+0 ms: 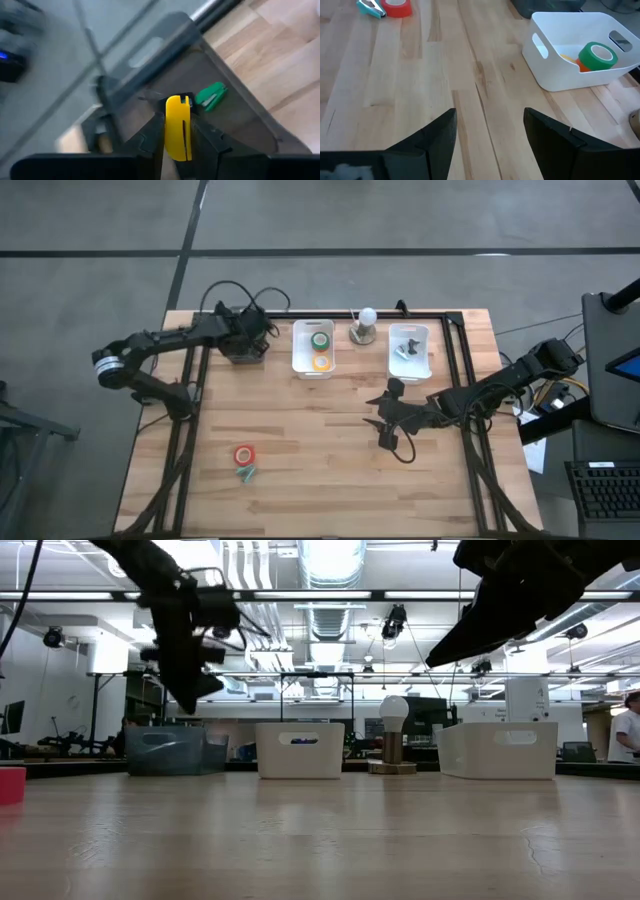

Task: Pick and place Stapler, Stapler remover, tape
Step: Put the yellow stapler into the black bin, then put the orange tape into the left white bin

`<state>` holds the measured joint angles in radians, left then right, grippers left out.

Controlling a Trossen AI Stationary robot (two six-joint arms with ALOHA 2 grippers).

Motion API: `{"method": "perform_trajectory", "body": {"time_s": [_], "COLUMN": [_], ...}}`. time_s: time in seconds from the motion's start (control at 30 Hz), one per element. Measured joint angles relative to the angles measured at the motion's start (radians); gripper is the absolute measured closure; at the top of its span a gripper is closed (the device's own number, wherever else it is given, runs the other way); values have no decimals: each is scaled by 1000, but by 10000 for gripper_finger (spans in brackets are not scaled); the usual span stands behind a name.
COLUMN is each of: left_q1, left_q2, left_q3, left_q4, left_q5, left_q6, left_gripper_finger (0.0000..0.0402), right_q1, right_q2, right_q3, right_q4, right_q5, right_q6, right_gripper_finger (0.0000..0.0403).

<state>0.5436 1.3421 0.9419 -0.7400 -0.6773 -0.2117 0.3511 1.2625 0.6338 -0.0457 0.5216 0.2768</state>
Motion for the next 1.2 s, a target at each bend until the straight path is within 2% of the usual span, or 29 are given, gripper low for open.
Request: {"method": "perform_trajectory", "body": {"time_s": [0.13,0.2,0.37,0.57,0.8,1.2], "left_q1": [107,133,142,136,135,133], "left_q2": [7,7,7,7,6,-16], "left_q3": [-72,-95,-117,-135,-147,-145], "left_q4": [168,216,223,225,214,188], "left_q5": [211,250,223,338,348,356], "left_q6": [53,54,38,32,-19,-25], "left_gripper_finger": [318,318,319,313,307,205], "right_q1": [0,0,0,0,0,0], "right_q2": [0,0,0,0,0,0], "right_q3": [0,0,0,-1,-1,-2], "right_q4": [0,0,0,0,0,-1], "right_q5": [0,0,0,0,0,1], "right_q6": [0,0,-1,0,-1,-8], "right_gripper_finger": [177,177,177,177,177,177]}}
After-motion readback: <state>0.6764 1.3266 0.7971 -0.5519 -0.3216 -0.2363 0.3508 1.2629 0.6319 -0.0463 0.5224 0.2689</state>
